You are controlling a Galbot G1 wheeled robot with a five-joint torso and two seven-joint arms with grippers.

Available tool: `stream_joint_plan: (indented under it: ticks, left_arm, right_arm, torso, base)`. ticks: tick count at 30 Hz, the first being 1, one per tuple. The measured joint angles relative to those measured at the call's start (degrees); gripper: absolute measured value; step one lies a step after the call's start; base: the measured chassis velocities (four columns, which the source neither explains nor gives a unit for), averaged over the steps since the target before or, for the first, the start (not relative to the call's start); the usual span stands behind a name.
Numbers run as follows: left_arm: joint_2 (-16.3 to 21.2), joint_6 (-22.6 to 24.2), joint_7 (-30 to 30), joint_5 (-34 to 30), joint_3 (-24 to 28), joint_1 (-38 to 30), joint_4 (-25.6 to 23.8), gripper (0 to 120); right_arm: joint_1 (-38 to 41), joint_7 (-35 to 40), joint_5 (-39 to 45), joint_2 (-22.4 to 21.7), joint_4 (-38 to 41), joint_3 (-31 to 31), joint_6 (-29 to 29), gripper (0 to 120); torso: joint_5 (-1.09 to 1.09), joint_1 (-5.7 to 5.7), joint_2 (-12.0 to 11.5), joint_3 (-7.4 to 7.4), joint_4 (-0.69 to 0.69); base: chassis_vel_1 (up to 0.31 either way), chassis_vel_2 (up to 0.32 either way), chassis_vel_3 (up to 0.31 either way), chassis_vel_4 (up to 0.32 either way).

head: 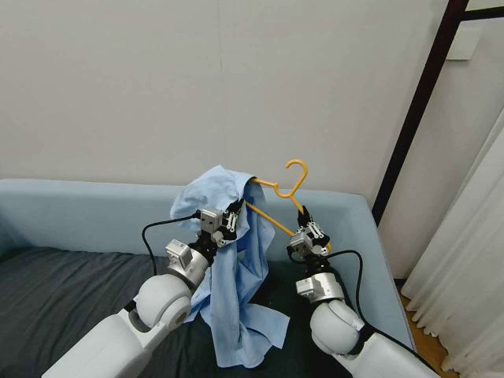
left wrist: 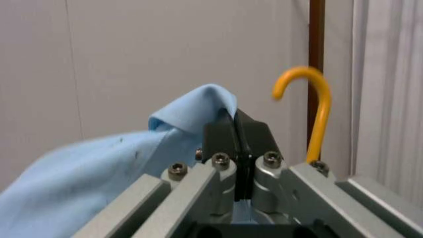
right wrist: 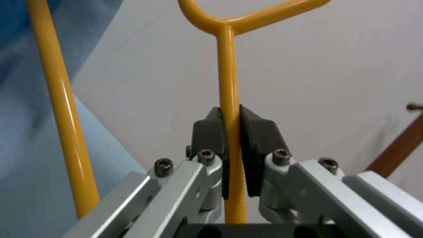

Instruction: Pick up the clothes from the sofa and hang them on the clothes hanger.

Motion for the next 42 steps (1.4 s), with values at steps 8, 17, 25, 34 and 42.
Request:
stream_joint_plan:
  ticks: [8,17,25,34,42]
  left_arm:
    - [2.6,0.0,3.0,-0.6,1.9,-2.3,1.2,0]
    - [2.7,-1.8,8.5,0.0,2.1,1.6,0.7,0]
    - [2.6,-2.8,10.6,1.2,1.6,3.3,1.1,0]
    - [4.2,-4.8,12.8,2.6,-2.4,9.3,-1.3,0]
    - [7.6,-7.7,10.1,-0.1,-5.3,4.4,-3.0,0]
  right_arm:
    - [-2.2,-2.7,-11.3,0.9,-3.3,0.9,5.0,5]
    - [-2.4,-2.4,-8.0,1.7,-2.2,1.5,6.6,5]
    - [-2.6,-2.3,-3.3,1.7,0.5,1.4,5.5,5]
    - [-3.6,-1.0,9.5,1.5,5.3,1.8,-0.5,5]
    - [0.5,-0.6,15.0,0.9,10.6,4.3,-4.0,5]
  torso:
    - [-0.01,0.0,0.0,0.0,0.02]
    - [-0.01,0.0,0.0,0.0,0.02]
    - [0.0,0.0,0.0,0.0,0.01]
    - [-0.01,0.0,0.0,0.0,0.02]
    - [0.0,0.01,0.0,0.0,0.01]
  base:
    - [0.0,0.0,0.0,0.0]
    - [0.0,0.0,0.0,0.0]
    - [0.0,0.0,0.0,0.0]
    - [0.0,0.0,0.0,0.0]
    - [0.0,0.0,0.0,0.0]
